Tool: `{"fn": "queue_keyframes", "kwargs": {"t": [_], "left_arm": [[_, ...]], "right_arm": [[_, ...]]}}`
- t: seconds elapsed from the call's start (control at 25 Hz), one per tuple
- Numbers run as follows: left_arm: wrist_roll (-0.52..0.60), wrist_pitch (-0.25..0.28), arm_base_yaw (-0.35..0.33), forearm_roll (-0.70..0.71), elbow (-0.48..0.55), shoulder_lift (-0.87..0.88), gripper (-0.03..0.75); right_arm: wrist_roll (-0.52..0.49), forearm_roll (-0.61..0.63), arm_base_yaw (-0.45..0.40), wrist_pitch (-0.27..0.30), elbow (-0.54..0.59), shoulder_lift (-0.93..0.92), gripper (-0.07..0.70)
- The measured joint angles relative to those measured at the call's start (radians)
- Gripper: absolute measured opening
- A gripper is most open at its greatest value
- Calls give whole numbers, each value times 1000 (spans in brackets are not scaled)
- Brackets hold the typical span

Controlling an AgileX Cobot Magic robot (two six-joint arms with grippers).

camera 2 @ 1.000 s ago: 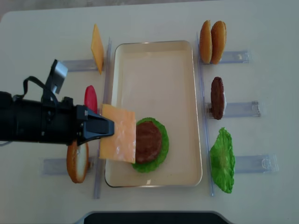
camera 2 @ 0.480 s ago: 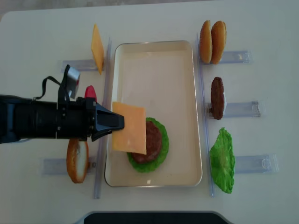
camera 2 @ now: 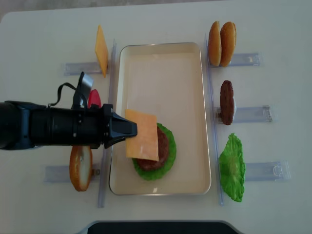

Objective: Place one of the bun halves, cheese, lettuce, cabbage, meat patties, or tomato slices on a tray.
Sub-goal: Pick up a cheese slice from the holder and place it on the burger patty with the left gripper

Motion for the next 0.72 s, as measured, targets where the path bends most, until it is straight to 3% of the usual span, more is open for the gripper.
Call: {"fn": "queue_keyframes", "kwargs": {"t": [0.52, 0.72], "left_arm": [[0, -11, -1, -31, 0, 5, 24], [1, 7, -1, -30, 0, 5, 24]], "right_arm": [[0, 0, 0, 0, 0, 0, 527], [0, 0, 0, 0, 0, 0, 527]]}}
